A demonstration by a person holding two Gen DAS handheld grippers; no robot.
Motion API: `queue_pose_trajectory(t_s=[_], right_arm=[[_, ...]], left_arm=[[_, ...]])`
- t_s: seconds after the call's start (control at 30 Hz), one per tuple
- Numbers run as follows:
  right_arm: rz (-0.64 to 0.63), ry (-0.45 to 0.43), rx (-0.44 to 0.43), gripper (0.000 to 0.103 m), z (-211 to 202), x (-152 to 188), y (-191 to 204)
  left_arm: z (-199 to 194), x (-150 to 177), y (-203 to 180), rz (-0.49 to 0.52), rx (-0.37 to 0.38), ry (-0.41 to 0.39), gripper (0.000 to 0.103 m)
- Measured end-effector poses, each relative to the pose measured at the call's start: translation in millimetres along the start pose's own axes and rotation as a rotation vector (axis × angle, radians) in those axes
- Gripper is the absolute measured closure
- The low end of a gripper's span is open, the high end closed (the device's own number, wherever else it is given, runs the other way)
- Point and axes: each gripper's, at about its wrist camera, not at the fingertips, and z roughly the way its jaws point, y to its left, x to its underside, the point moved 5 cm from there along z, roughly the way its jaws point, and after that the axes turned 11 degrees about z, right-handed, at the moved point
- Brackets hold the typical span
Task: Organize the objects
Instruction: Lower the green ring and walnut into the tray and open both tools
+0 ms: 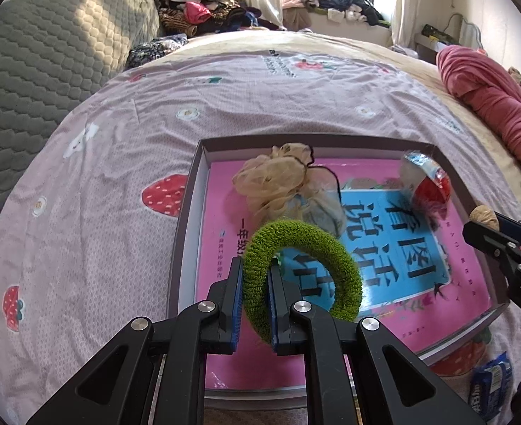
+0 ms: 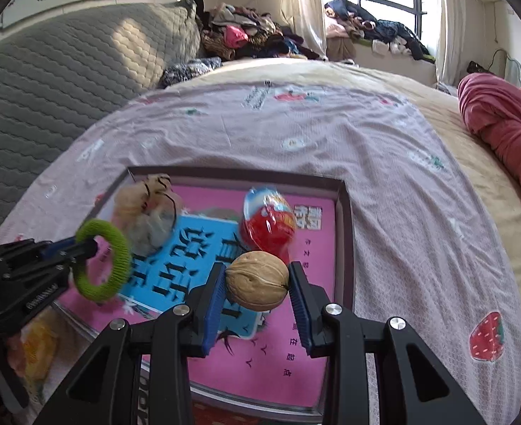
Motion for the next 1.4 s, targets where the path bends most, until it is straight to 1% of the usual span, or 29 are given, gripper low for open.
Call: queue_pose_trajectory(t_s=[0.07, 0.27, 0.53, 0.63, 0.73, 0.87, 0.97, 1.03, 1.1, 1.13, 1.17, 1.2, 1.27, 1.33, 1.4], right_arm=[[-0.003, 0.024, 0.001, 0.067, 8.2, 3.3, -1.0], [-0.004, 0.054, 0.022, 0.067, 20.6, 8.6, -4.2], [-0.004, 0.092, 0.084, 0.067, 33.4, 13.7, -14.4], [-0.001, 0.097, 0.082, 0.067, 34.9, 14.2, -15.7], [0.002, 0.103, 0.082, 0.067, 36.3, 14.7, -16.5], [0.006, 0.11, 0.089, 0.067, 38.6, 16.2, -19.1], [0.005, 0.114, 0.088, 0.067, 39.4, 16.8, -20.2], [0.008, 0.114, 0.089, 0.067, 39.6, 17.0, -20.2], [0.013, 0.116, 0.088, 0.067, 39.4, 16.6, -20.7], [0.015, 0.117, 0.09, 0.067, 39.2, 16.5, -20.8], [0.015, 0.116, 0.09, 0.066, 38.4, 16.3, -20.7], [0.019, 0.114, 0.087, 0.065, 37.3, 15.6, -20.6], [0.023, 0.105, 0.086, 0.057, 34.2, 14.3, -20.4], [0.028, 0.101, 0.083, 0.053, 31.6, 12.7, -19.8], [0.027, 0.102, 0.082, 0.052, 30.2, 12.1, -19.2]], left_arm=[[3.3, 2.9, 0.2, 0.004, -0.007, 0.011, 0.091], [13.9, 9.4, 1.4, 0.002, -0.008, 0.037, 0.091], [25.1, 11.3, 3.6, 0.002, -0.018, 0.062, 0.091], [27.1, 11.1, 1.9, 0.013, -0.025, 0.067, 0.091], [29.3, 10.2, 2.9, 0.015, -0.034, 0.07, 0.088], [30.8, 9.1, 4.1, 0.015, -0.045, 0.075, 0.087], [31.1, 8.8, 4.0, 0.027, -0.072, 0.081, 0.081], [31.0, 8.9, 5.0, 0.024, -0.07, 0.084, 0.079], [30.3, 9.5, 6.7, 0.015, -0.069, 0.094, 0.072], [29.9, 10.0, 7.6, 0.011, -0.069, 0.099, 0.062], [29.0, 10.5, 8.2, 0.006, -0.068, 0.101, 0.055], [28.3, 11.1, 7.6, 0.007, -0.056, 0.102, 0.054], [27.4, 11.8, 6.1, 0.016, -0.058, 0.11, 0.052], [27.3, 12.1, 4.3, 0.024, -0.058, 0.117, 0.05], [26.4, 12.4, 3.6, 0.021, -0.056, 0.123, 0.048]])
